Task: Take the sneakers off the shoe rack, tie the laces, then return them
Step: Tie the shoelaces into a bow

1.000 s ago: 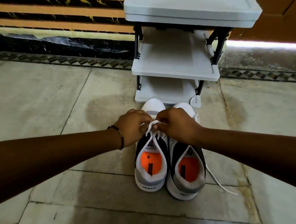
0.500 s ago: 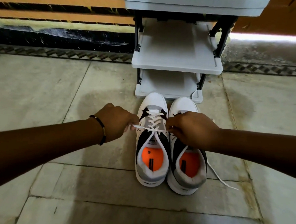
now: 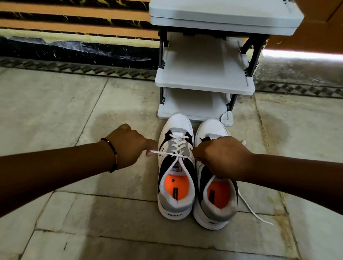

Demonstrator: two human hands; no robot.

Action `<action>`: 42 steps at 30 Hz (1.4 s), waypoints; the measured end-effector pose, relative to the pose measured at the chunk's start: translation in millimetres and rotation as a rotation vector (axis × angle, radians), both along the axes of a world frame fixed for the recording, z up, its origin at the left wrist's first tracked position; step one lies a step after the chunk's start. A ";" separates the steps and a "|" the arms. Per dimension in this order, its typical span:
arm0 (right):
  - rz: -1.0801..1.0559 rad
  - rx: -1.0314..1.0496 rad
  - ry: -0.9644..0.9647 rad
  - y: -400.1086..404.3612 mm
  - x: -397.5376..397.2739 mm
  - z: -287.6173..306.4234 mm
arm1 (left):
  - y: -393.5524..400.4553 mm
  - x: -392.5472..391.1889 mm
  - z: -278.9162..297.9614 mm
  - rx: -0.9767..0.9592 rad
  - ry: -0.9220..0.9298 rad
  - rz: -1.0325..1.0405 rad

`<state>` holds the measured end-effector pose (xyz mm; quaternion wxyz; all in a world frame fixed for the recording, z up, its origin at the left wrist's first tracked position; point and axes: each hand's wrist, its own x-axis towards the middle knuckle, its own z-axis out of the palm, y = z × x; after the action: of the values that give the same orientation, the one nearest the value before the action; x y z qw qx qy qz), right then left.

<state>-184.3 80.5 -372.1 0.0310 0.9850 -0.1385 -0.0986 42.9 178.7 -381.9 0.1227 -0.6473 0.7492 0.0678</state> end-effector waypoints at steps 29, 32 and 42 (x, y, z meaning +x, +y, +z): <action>-0.962 1.533 -0.633 8.9 45.3 -11.2 | 2.7 -59.0 -1.4 0.019 1.696 0.815; -0.963 1.508 -0.621 6.3 48.0 -10.8 | 4.5 -57.5 -4.4 0.010 1.645 0.767; -0.877 1.396 -0.672 -3.6 43.7 -2.9 | -4.0 -49.8 -9.0 0.035 1.664 0.758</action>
<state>-140.7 76.9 -375.0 -0.6592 0.6146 -0.4131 0.1307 -6.9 174.7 -390.9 -0.4777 -0.5902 0.3323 0.5595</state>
